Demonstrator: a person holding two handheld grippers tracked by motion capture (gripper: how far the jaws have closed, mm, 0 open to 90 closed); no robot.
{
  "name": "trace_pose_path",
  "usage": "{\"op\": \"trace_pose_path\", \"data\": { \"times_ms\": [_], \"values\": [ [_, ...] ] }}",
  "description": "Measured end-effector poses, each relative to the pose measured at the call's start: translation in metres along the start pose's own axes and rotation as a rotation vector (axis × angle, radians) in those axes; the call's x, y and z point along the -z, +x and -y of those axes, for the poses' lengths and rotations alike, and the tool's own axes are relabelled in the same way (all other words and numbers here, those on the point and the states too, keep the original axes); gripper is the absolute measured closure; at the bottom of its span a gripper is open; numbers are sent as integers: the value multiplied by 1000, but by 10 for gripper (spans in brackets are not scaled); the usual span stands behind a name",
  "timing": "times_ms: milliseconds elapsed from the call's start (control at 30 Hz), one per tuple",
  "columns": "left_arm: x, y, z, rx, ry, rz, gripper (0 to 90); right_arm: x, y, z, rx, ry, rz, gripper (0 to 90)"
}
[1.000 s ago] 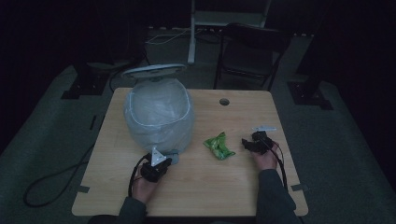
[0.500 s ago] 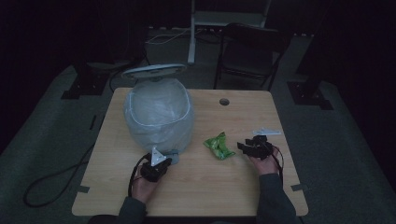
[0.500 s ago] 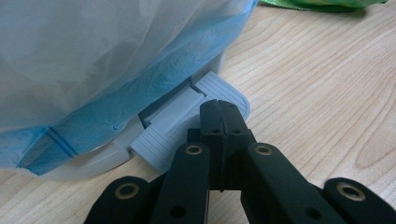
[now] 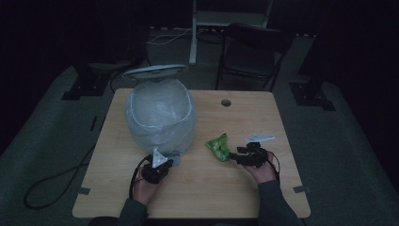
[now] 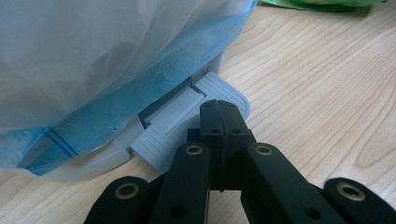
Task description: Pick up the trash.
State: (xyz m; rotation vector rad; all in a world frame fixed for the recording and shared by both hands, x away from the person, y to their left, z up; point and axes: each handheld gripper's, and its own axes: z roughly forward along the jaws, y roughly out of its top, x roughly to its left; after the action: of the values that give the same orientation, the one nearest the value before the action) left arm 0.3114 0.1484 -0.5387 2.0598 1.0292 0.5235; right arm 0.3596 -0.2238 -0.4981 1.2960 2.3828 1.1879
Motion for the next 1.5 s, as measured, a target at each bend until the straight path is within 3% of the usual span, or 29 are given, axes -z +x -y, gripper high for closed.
{"op": "trace_pose_path", "data": {
  "times_ms": [167,533,633,733,800,967,1033,1100,1200,1300,1433,1500],
  "values": [
    [0,0,0,-1,1,0,900,-12,-4,4,-4,44,-2,519],
    [0,0,0,-6,2,-1,900,-19,8,3,95,60,-10,737],
    [0,0,0,-5,0,0,900,-20,9,2,105,60,-11,738],
    [0,0,0,-5,1,0,900,-21,11,1,121,50,-15,620],
    [0,0,0,-5,1,0,900,-21,13,0,133,50,-11,592],
    [0,0,0,-5,1,1,900,-29,20,-2,187,71,13,668],
    [0,0,0,-4,1,1,900,-30,22,-2,207,68,22,760],
    [0,0,0,-2,1,2,900,-30,23,-3,213,59,30,763],
    [0,0,0,-2,2,2,900,-30,24,-4,214,54,28,628],
    [0,0,0,-2,1,3,900,-31,28,-5,243,44,33,583],
    [0,0,0,-2,1,3,900,-35,31,-6,263,46,42,635],
    [0,1,0,-1,1,4,900,-36,31,-6,269,45,48,711]
  ]
}}
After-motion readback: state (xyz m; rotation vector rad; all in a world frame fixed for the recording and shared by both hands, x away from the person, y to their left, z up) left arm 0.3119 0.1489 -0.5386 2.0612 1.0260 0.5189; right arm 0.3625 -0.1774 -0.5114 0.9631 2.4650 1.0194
